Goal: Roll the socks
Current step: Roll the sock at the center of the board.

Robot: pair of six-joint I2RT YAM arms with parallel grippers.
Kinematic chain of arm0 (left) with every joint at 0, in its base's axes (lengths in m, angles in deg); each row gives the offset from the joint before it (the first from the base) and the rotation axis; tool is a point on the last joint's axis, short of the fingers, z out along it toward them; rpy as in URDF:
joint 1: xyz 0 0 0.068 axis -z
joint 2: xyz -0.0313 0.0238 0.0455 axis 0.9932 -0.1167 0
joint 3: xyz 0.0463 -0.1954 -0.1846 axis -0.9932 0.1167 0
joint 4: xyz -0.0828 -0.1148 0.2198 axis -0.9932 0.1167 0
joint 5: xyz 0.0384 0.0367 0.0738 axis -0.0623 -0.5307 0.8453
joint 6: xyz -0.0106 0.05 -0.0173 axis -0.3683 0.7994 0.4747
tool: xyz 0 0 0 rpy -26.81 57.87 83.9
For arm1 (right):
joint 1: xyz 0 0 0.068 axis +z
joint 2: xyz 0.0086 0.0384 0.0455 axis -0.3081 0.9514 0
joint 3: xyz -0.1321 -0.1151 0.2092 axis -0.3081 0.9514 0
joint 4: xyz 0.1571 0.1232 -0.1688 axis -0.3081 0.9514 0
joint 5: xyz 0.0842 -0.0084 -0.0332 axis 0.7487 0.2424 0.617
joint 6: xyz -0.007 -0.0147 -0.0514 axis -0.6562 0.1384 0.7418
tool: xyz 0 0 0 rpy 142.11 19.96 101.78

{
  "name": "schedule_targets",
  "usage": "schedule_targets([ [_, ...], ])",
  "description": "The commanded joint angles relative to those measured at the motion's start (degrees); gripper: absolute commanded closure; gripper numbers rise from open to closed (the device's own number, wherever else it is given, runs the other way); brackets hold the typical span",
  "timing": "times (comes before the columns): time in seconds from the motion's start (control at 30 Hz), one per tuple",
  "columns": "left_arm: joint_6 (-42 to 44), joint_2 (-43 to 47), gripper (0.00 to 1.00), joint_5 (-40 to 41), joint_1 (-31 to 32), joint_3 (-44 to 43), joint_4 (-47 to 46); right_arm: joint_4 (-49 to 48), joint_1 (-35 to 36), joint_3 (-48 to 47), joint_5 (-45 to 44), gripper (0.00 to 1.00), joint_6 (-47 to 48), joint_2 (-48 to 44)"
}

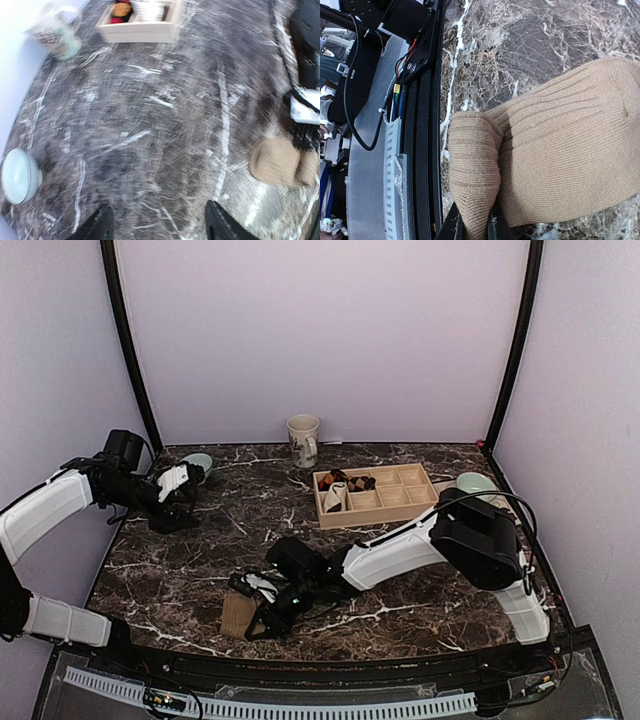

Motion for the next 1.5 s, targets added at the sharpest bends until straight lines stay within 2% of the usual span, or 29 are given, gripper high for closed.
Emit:
schedule_targets([
  [0.0,15.7,-1.3,0.32,-8.7,0.2,2.5,17.1,22.5,1.0,6.2,-2.4,0.98,-5.4,9.5],
  [0.03,19.0,-0.6,0.32,-10.6,0.3,3.7,19.9,21.2,0.8,6.3,-1.3,0.97,-6.3,9.6],
  [0.13,22.9,5.9,0.37,-10.4,3.6,11.1,17.1,17.4,0.2,6.1,1.3,0.97,-8.8,10.2],
  [0.27,27.2,17.9,0.46,-3.2,12.9,23.4,10.5,17.1,-0.6,4.6,2.6,0.98,-10.3,11.6],
  [0.33,26.7,23.8,0.47,-1.7,16.6,27.2,7.1,16.3,-1.2,4.3,3.5,0.99,-11.4,12.0],
  [0.4,24.5,26.1,0.43,-1.6,19.8,28.4,4.2,15.4,-2.0,4.5,4.0,0.99,-12.7,12.0],
  [0.53,20.5,23.7,0.38,4.0,29.0,30.4,-0.7,12.4,-2.8,5.2,4.4,0.99,-14.8,11.6],
  [0.63,18.6,22.6,0.37,5.3,33.1,31.4,-3.4,11.7,-2.8,5.4,4.7,0.99,-15.6,11.6],
  [0.87,11.8,16.2,0.45,13.8,42.7,32.3,-8.8,9.0,-2.9,5.9,4.5,0.98,-17.7,11.5],
  [1.13,6.4,9.8,0.50,23.6,48.3,34.2,-16.8,6.1,-3.0,5.7,4.6,0.98,-19.7,11.7],
  [1.2,5.2,9.2,0.61,24.3,48.5,34.1,-18.0,5.4,-3.0,5.9,4.5,0.98,-20.0,11.7],
  [1.23,5.0,9.4,0.71,24.5,48.5,34.4,-18.3,4.9,-3.0,6.2,4.4,0.98,-20.2,11.5],
  [1.27,4.5,9.4,0.87,25.0,48.6,34.7,-18.6,4.0,-3.0,6.6,4.1,0.98,-20.6,11.3],
  [1.3,3.8,9.4,0.99,25.9,48.6,35.1,-19.1,3.2,-3.0,7.3,3.7,0.97,-20.8,11.0],
  [1.4,2.5,8.5,1.00,26.4,48.6,35.4,-18.6,1.3,-3.4,9.1,1.3,0.90,-21.5,9.6],
  [1.43,1.7,8.5,1.00,26.0,48.6,35.2,-18.6,0.8,-3.6,9.8,-0.2,0.83,-21.4,8.8],
  [1.47,1.2,8.6,1.00,25.7,48.6,35.1,-18.3,0.2,-3.8,10.7,-1.6,0.63,-21.4,7.5],
])
